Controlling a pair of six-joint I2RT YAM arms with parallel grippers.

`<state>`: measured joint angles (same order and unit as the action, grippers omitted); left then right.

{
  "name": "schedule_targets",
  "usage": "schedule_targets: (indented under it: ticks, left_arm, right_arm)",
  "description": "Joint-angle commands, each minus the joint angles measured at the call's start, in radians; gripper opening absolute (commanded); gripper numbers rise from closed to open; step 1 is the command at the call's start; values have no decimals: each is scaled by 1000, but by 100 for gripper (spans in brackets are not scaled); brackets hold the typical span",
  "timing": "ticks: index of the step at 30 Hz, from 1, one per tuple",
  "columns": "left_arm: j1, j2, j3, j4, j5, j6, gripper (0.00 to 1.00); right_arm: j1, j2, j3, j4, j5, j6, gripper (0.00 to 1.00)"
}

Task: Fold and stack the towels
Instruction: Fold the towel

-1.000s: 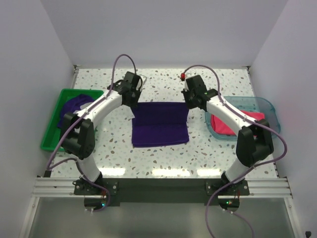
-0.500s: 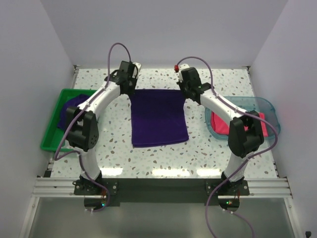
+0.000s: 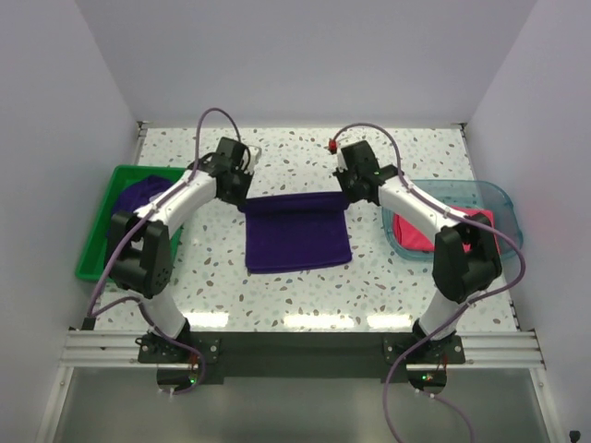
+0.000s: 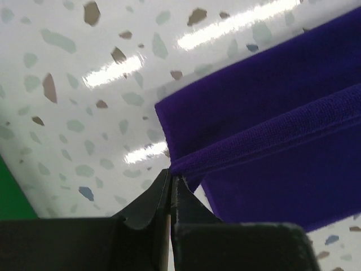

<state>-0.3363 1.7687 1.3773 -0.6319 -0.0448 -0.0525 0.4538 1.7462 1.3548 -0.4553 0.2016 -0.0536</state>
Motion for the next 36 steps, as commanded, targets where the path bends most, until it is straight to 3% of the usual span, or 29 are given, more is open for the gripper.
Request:
schedule_targets:
  ticks: [1, 6, 15, 31, 36]
  left_arm:
    - [13, -101, -90, -55, 40, -29, 5]
    - [11, -152, -234, -43, 207, -53, 5]
    - [-4, -169, -362, -14, 289, -76, 5]
    - [-4, -221, -253, -112, 250, -95, 5]
    - [-4, -236, -285, -127, 273, -96, 6]
  right_arm:
    - [-10, -92, -54, -98, -25, 78, 0]
    - [-9, -134, -155, -148, -77, 162, 0]
    - [-9, -136, -261, -106, -96, 222, 0]
    - [-9, -181, -191, -167, -97, 192, 0]
    - [-9, -189, -217, -189, -129, 199, 0]
